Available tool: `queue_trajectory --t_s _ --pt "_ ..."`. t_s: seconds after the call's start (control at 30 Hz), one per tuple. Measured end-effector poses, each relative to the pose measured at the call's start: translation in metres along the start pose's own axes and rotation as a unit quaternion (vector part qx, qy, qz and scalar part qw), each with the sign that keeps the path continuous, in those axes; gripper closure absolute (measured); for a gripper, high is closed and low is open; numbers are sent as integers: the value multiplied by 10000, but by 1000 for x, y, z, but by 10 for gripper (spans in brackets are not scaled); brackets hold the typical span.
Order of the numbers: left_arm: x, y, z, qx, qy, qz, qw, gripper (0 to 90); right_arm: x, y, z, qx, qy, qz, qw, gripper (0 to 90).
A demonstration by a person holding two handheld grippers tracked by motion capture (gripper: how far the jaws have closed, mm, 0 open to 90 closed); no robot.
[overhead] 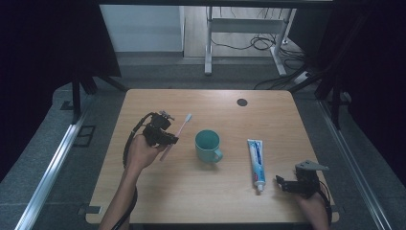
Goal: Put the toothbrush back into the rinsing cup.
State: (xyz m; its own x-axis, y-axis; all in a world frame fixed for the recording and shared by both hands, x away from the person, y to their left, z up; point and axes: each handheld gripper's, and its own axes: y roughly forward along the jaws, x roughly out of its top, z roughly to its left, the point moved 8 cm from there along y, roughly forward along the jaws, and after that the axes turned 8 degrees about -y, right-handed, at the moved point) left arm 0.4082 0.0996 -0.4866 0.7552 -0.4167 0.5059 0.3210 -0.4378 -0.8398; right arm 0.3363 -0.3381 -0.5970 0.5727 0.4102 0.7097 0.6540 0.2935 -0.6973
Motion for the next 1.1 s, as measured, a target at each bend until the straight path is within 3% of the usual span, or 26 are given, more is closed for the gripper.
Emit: queue_trajectory --t_s 0.7,1.1 --pt "24 -12 -19 -295 61 -682 9972 791 0 0 0 0 8 -3 10000 76" --pt "45 -18 -37 -489 87 -1138 9923 791 0 0 0 0 3 -6 10000 76"
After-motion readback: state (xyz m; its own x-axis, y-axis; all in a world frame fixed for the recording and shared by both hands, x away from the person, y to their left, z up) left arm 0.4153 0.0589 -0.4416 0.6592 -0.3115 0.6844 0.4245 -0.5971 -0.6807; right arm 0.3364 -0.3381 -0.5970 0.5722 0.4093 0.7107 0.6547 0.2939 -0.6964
